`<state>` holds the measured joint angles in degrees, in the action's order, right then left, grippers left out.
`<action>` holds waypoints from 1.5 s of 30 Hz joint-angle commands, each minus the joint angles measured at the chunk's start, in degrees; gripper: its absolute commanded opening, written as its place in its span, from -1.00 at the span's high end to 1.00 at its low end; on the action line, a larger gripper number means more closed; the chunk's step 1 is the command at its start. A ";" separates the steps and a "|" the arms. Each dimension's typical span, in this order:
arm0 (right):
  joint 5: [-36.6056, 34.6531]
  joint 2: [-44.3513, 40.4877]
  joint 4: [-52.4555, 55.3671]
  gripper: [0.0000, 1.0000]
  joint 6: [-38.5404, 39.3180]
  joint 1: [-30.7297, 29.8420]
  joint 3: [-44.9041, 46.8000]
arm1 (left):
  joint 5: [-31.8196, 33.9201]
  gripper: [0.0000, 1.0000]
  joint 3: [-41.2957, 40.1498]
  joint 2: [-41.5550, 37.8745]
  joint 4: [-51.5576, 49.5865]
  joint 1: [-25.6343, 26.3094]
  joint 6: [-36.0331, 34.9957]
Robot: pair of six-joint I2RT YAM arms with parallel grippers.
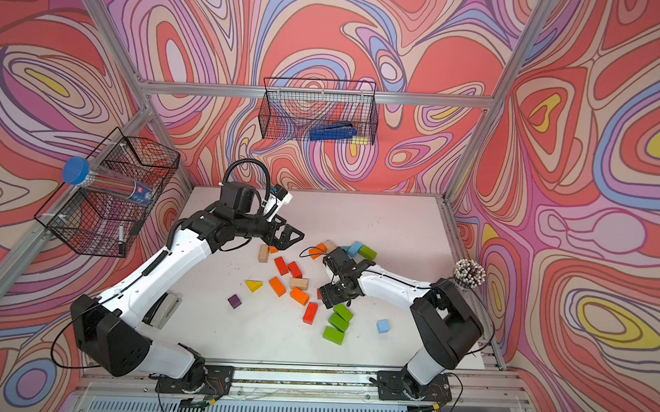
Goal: Assemble a heart with building blocks
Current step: Pick up the building block from the center of the board, then assemble the building block at the center of the board.
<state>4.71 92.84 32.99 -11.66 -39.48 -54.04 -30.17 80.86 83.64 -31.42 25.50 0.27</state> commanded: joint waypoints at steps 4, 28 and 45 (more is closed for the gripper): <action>-3.92 3.84 -1.44 -0.45 -0.54 -0.28 -3.17 | -0.67 -0.99 0.18 -1.28 0.97 -0.26 0.23; -4.73 12.81 -2.56 0.57 4.05 -0.24 -12.36 | -2.21 -0.99 0.12 -1.20 1.48 -0.24 0.90; -4.46 21.51 -0.74 0.53 9.18 1.99 -23.14 | 1.18 -0.99 -1.41 -4.18 2.58 -0.25 -0.53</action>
<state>0.32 112.77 31.40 -3.77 -38.26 -76.05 -30.02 80.18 81.10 -30.50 25.50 0.67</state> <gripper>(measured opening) 0.307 0.996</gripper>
